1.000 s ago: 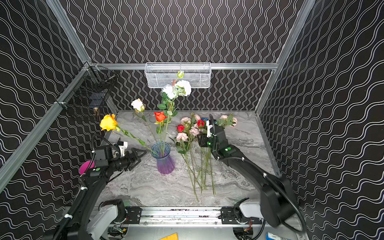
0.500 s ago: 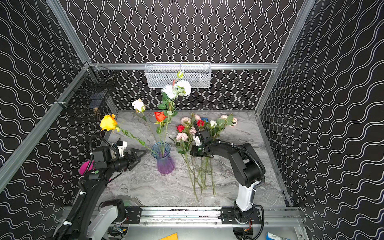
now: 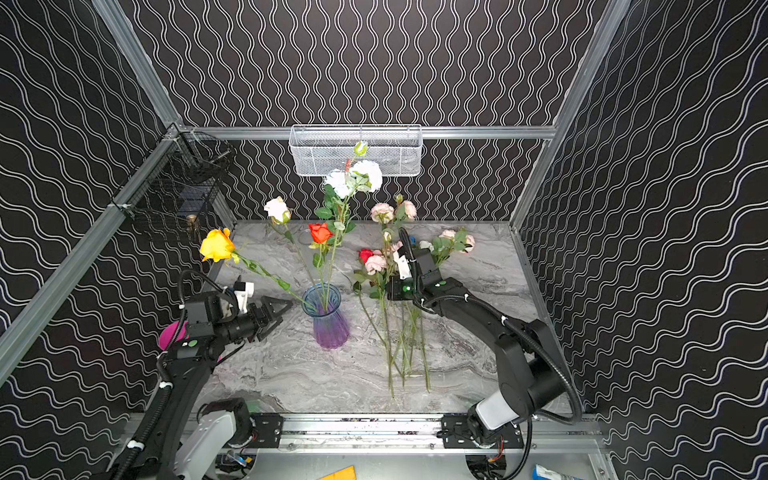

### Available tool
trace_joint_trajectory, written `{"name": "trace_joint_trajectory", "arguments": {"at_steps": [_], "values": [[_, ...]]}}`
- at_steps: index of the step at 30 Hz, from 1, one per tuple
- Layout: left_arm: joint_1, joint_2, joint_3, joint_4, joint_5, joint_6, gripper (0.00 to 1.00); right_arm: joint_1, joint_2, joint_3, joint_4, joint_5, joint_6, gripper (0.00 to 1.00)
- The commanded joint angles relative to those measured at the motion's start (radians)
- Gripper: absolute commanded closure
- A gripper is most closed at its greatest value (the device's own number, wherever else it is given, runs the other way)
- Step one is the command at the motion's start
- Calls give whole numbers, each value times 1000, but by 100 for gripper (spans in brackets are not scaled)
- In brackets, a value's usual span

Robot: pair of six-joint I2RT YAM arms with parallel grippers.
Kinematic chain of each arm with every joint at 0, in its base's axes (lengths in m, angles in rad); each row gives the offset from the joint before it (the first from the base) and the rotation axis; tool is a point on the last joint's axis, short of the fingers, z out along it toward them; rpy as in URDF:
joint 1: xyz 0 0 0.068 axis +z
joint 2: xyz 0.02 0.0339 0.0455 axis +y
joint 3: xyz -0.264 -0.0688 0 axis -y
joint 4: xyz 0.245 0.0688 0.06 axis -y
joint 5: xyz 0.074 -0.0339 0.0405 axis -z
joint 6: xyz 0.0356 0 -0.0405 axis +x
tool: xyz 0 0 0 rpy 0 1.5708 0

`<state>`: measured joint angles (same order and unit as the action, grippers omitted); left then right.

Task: Arrange the flowers into the vase
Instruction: 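Move the right gripper back down to the pink rose stems, then grasp a pink rose stem in the bunch with the right gripper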

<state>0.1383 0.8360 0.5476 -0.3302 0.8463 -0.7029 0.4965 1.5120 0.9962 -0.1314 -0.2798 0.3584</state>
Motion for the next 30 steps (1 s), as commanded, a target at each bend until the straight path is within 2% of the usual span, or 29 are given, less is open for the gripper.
{"name": "trace_joint_trajectory", "arguments": {"at_steps": [1,4,13,17,25,30], "values": [[1,3,2,23,28,2,7,1,-32,-36,100,-39,28,100],[0,0,1,21,16,2,7,-13,-28,-42,152,-129,75,99],[1,3,3,19,23,7,7,-8,166,-46,307,-139,106,99],[1,-4,-3,30,19,-1,7,9,247,-22,332,-113,102,99],[3,-5,-2,25,6,1,7,52,370,87,237,24,33,95],[1,-7,-3,27,9,3,7,60,322,48,309,43,53,99]]}}
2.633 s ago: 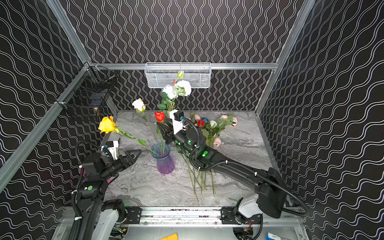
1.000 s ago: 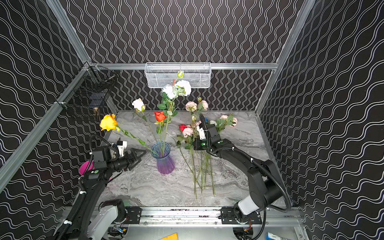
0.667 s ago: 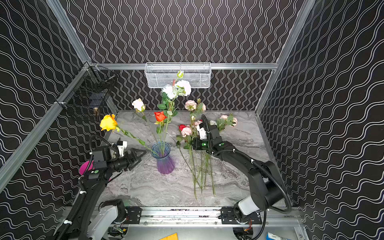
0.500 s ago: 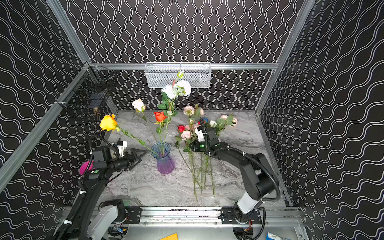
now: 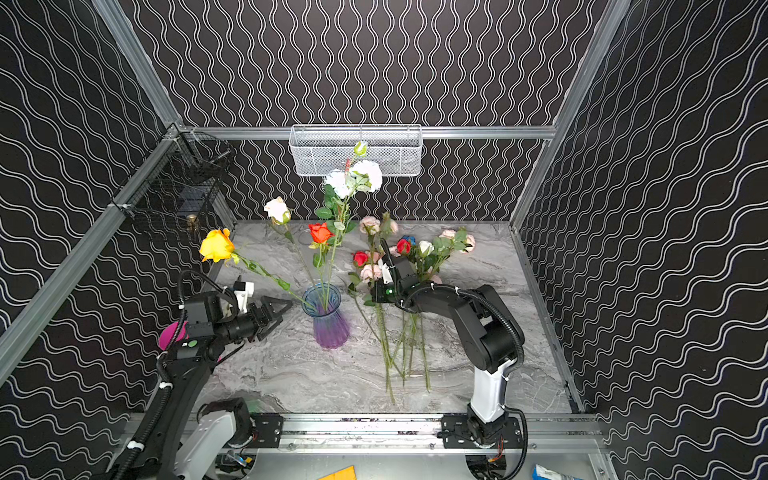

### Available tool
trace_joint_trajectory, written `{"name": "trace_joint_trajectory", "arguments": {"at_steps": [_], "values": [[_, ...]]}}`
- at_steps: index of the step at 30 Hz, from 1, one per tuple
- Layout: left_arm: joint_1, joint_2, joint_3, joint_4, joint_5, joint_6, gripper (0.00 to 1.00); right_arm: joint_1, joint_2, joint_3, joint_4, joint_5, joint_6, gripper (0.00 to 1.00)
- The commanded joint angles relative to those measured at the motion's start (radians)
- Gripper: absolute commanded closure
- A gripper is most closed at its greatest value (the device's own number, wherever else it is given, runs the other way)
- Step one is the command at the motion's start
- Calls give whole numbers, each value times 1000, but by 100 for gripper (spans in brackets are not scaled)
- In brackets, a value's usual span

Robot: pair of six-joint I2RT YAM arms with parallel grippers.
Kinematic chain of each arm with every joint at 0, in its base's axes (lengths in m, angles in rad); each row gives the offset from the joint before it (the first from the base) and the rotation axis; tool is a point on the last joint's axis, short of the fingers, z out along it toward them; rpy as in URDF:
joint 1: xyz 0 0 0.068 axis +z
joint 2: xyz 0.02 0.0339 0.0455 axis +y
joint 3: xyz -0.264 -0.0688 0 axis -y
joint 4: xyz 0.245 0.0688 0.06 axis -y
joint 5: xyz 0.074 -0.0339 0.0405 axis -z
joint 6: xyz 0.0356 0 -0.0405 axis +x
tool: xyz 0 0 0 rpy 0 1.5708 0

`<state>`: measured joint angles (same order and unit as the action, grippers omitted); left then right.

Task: Arrange the flowers into the vase
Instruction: 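Grasp a pink rose stem in the bunch with the right gripper, then lift the pink rose high out of the bunch with the right gripper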

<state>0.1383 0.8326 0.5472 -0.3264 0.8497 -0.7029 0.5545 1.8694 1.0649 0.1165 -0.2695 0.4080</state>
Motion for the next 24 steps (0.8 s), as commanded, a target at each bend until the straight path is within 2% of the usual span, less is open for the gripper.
{"name": "trace_joint_trajectory", "arguments": {"at_steps": [1,9,13,20,24], "values": [[3,-6,-1,23,1,3,7,3,-74,-36,66,29,12,100],[8,-18,-6,41,16,-4,7,9,-352,-194,125,-80,74,100],[9,-18,-6,44,17,-3,7,17,-506,-321,220,-83,143,100],[11,-16,-8,44,6,-4,7,25,-845,-536,422,72,150,100],[11,-16,2,23,1,10,7,27,-1007,-580,504,165,124,100]]}}
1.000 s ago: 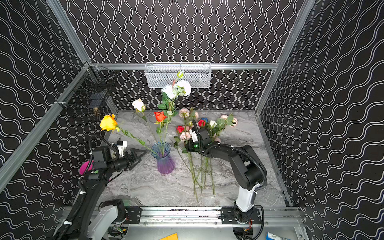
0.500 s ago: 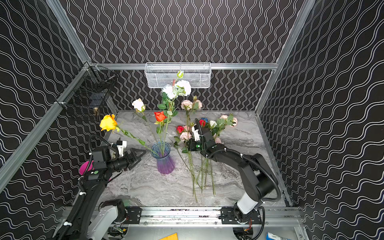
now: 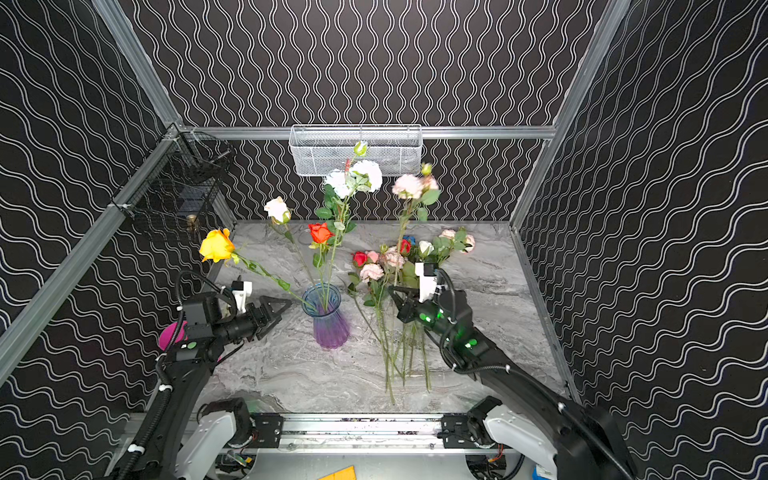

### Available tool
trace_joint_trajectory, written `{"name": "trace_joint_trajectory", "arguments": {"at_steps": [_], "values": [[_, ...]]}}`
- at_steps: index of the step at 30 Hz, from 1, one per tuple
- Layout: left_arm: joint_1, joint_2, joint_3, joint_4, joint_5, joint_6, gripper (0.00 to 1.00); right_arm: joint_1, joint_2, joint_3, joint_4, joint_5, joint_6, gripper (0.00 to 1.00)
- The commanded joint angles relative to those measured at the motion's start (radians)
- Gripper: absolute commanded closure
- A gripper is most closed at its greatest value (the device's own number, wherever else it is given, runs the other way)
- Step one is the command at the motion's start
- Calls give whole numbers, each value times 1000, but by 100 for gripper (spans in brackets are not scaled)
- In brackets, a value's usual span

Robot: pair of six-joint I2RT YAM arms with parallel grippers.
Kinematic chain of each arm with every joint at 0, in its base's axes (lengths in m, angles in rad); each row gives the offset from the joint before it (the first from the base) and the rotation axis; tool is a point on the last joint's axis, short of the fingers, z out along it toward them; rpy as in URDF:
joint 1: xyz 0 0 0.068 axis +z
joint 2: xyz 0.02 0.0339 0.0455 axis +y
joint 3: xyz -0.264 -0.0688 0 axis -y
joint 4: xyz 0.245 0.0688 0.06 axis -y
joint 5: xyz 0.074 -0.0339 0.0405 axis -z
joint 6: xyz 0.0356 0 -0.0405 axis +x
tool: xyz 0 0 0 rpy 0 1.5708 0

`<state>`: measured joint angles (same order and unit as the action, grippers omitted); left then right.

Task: Arrange the flowers into the vase
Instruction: 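Lift the pink rose high out of the bunch with the right gripper, then carry the pink rose over the vase and lower it in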

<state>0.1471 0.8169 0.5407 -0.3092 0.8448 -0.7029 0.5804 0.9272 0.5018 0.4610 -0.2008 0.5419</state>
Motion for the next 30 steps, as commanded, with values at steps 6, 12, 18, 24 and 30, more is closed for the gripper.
{"name": "trace_joint_trajectory", "arguments": {"at_steps": [6,12,18,24,30], "values": [[5,-16,4,-1,-27,5,7,20,-149,72,212,152,-100,100],[19,11,16,-14,-5,20,6,74,-92,267,249,105,-169,100],[24,-8,8,-1,5,9,6,239,146,462,385,115,-320,100],[23,-16,10,4,20,9,6,269,430,662,425,72,-328,100],[32,-2,10,7,34,8,6,293,573,671,398,51,-342,100]]}}
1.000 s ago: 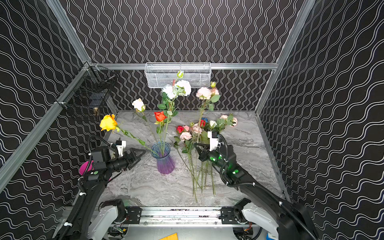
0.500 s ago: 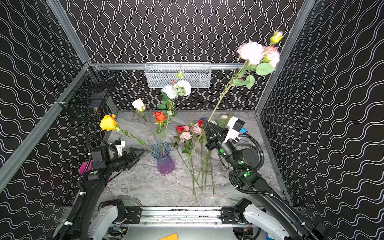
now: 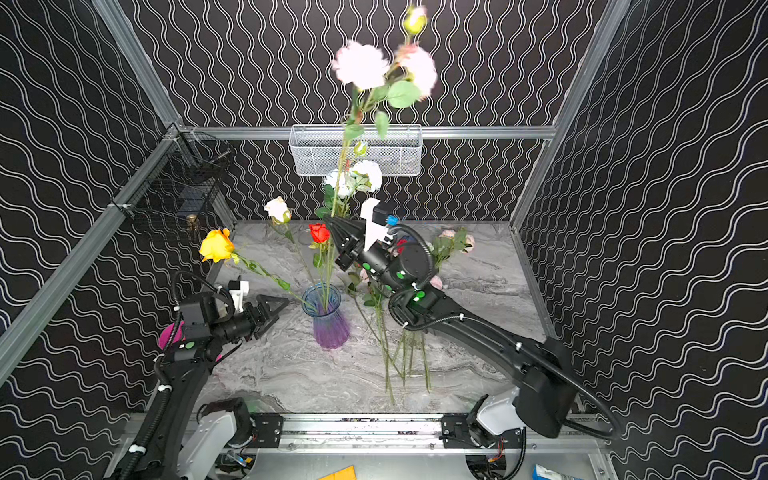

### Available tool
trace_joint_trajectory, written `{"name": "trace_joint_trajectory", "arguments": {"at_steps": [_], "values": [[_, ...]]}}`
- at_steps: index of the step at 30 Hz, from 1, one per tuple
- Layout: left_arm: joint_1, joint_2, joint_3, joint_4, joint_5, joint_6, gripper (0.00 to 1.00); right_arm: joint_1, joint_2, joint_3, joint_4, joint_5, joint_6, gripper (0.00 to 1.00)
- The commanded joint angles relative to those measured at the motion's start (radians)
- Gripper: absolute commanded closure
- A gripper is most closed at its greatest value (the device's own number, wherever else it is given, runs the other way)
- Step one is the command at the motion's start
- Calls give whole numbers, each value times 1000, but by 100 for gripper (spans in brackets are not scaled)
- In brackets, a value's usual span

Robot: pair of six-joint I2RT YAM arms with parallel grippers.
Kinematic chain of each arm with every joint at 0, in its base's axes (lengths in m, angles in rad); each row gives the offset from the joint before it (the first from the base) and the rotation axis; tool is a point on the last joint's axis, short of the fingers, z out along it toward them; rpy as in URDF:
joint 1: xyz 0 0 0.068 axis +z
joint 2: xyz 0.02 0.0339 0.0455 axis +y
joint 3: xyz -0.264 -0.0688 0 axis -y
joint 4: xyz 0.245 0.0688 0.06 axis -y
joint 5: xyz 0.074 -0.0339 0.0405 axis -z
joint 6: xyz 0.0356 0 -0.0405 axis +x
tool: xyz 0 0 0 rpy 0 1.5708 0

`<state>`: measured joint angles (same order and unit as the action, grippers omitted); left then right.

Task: Arrange the flowers into the vase
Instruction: 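Carry the pink rose over the vase and lower it in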

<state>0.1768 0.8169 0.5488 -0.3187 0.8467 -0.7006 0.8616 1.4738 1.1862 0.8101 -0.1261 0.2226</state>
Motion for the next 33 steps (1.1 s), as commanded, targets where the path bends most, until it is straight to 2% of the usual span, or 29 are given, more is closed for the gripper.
{"name": "trace_joint_trajectory", "arguments": {"at_steps": [1,3,7,10,23,27,33], "values": [[3,-9,2,17,28,6,6,27,35,-29,38,-7,-38,100],[6,-23,0,11,7,6,6,56,31,-81,23,32,-74,99],[8,-25,-3,21,23,-1,6,119,27,-140,-40,130,-138,90],[9,-32,-7,20,0,-4,6,156,4,-182,-25,177,-173,65],[20,-22,-12,26,1,-9,6,229,-64,-207,-147,316,-253,51],[20,-26,-10,27,7,-5,6,243,-87,-222,-146,315,-265,51],[20,-29,-11,29,8,-5,6,296,-158,-211,-245,341,-261,51]]}}
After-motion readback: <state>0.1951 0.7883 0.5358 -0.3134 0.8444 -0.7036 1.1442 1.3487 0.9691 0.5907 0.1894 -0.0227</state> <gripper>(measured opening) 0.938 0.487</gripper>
